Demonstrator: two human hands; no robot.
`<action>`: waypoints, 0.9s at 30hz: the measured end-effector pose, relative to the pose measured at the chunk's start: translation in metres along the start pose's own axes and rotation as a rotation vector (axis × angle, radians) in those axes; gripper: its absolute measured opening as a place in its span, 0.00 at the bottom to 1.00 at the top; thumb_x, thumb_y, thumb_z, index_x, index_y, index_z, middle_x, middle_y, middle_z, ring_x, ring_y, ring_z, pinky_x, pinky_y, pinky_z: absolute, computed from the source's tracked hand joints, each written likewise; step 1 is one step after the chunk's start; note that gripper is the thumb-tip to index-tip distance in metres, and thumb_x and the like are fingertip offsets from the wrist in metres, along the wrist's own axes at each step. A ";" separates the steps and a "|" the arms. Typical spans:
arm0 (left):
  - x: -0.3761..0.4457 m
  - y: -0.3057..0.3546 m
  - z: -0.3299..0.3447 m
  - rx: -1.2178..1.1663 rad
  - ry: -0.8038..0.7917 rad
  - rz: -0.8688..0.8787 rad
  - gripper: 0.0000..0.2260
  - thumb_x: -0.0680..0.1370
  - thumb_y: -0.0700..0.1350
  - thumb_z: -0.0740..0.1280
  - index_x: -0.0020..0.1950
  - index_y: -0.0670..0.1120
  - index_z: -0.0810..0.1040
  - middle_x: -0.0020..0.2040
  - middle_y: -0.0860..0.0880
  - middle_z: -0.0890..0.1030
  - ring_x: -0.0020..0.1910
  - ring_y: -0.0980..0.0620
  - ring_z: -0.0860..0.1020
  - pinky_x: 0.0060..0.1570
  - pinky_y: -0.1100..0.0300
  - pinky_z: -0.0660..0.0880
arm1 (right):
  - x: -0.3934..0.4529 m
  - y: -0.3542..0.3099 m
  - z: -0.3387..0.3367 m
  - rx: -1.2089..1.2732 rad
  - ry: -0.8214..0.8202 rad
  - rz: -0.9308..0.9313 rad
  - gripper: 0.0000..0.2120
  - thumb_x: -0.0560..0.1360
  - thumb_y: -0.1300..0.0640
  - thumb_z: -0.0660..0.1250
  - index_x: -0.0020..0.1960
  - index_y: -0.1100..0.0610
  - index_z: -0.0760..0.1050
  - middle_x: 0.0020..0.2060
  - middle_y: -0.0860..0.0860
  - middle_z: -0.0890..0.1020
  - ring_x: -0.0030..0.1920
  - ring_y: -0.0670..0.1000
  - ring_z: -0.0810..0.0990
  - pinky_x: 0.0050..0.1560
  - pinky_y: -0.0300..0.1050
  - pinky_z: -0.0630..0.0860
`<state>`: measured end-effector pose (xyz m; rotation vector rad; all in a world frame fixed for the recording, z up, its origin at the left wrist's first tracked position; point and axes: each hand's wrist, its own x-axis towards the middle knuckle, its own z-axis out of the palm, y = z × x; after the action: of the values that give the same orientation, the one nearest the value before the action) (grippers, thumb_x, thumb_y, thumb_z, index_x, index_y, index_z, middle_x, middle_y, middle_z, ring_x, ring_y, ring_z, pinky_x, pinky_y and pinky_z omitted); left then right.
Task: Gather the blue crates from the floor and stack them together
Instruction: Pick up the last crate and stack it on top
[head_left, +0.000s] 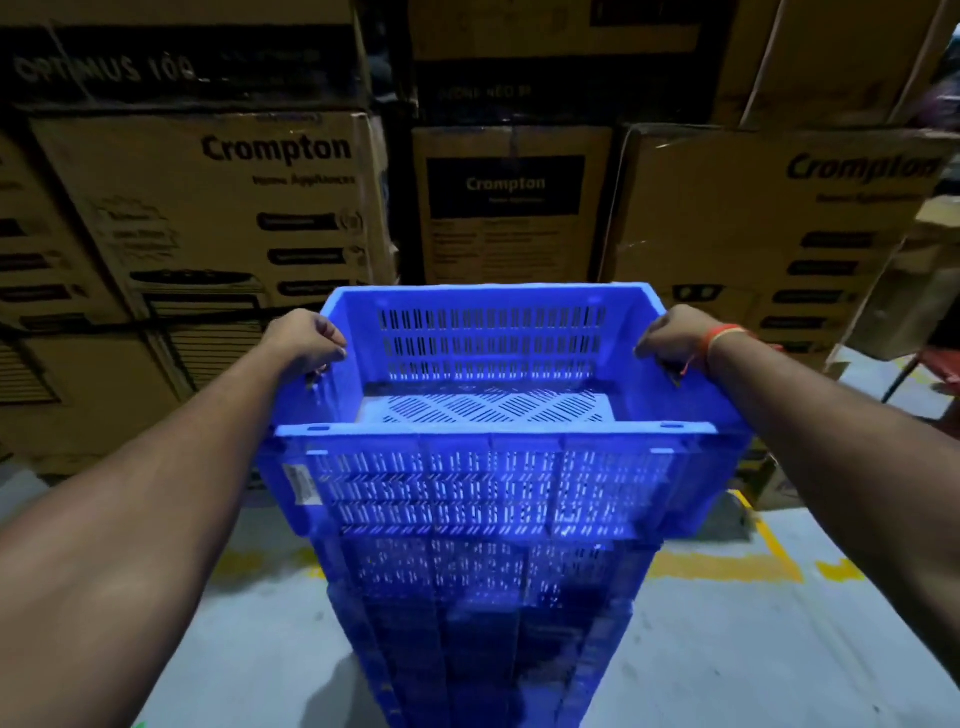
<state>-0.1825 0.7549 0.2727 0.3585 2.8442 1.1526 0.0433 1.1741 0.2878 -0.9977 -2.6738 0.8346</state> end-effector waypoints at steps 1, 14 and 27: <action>0.007 0.002 0.002 0.001 0.004 0.001 0.05 0.73 0.36 0.72 0.38 0.44 0.80 0.25 0.44 0.78 0.24 0.46 0.74 0.30 0.55 0.76 | 0.004 -0.001 0.001 0.006 0.013 0.005 0.06 0.67 0.61 0.74 0.41 0.64 0.84 0.21 0.53 0.79 0.26 0.54 0.77 0.41 0.51 0.80; 0.049 -0.012 0.022 0.042 -0.006 0.005 0.03 0.72 0.37 0.74 0.40 0.43 0.82 0.30 0.43 0.81 0.24 0.47 0.76 0.29 0.60 0.75 | 0.006 -0.006 0.041 -0.055 0.037 0.091 0.07 0.69 0.56 0.73 0.44 0.59 0.85 0.36 0.55 0.83 0.39 0.54 0.81 0.40 0.40 0.72; 0.043 -0.006 0.023 0.056 0.023 -0.002 0.03 0.68 0.42 0.71 0.38 0.44 0.84 0.36 0.47 0.85 0.35 0.47 0.83 0.47 0.55 0.83 | -0.002 -0.007 0.032 -0.163 0.005 0.096 0.04 0.69 0.57 0.74 0.43 0.55 0.84 0.37 0.54 0.85 0.36 0.53 0.82 0.40 0.41 0.76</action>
<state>-0.2226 0.7759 0.2536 0.3481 2.9001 1.0859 0.0305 1.1544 0.2651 -1.1702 -2.7444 0.6378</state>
